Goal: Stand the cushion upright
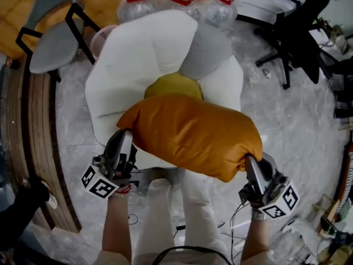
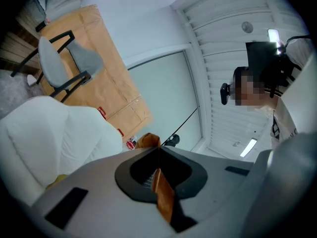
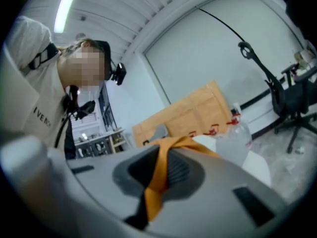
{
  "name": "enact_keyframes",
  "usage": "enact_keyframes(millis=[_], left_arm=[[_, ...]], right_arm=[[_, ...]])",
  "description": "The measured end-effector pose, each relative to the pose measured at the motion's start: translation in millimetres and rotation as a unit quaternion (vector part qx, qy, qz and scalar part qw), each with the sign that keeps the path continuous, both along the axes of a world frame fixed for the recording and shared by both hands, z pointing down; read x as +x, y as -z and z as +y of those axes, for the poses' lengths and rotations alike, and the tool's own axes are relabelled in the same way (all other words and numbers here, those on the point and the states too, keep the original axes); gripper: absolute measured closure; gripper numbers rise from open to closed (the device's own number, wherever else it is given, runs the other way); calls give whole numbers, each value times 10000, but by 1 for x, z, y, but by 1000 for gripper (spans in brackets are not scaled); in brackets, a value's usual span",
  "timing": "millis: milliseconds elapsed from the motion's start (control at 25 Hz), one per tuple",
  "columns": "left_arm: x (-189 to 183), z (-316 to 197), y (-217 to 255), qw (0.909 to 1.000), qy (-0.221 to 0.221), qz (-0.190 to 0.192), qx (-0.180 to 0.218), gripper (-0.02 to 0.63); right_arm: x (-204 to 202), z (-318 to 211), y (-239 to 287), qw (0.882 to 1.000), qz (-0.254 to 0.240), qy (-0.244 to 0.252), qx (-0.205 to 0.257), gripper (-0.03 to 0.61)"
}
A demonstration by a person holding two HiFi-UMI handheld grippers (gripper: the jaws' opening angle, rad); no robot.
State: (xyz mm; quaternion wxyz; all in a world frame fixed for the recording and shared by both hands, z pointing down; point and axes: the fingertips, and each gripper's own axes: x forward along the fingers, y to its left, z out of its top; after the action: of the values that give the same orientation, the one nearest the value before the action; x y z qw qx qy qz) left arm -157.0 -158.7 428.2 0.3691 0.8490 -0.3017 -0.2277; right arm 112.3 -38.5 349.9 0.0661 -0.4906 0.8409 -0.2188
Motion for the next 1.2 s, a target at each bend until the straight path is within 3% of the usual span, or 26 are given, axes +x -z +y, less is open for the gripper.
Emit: enact_keyframes(millis=[760,1080,1200], left_arm=[[24,59,24,9888,1378,299,-498,581],[24,57,29,9835,1728,178,-506,581],[20,49,22,9793,1942,-33,-564,580]], right_arm=[[52,-81,-28,9871,-291,1361,-797,548],[49,-113,-47,9783,-400,1687,-1137,548],[45,-129,-56,9768,-273,1711,-1258,548]])
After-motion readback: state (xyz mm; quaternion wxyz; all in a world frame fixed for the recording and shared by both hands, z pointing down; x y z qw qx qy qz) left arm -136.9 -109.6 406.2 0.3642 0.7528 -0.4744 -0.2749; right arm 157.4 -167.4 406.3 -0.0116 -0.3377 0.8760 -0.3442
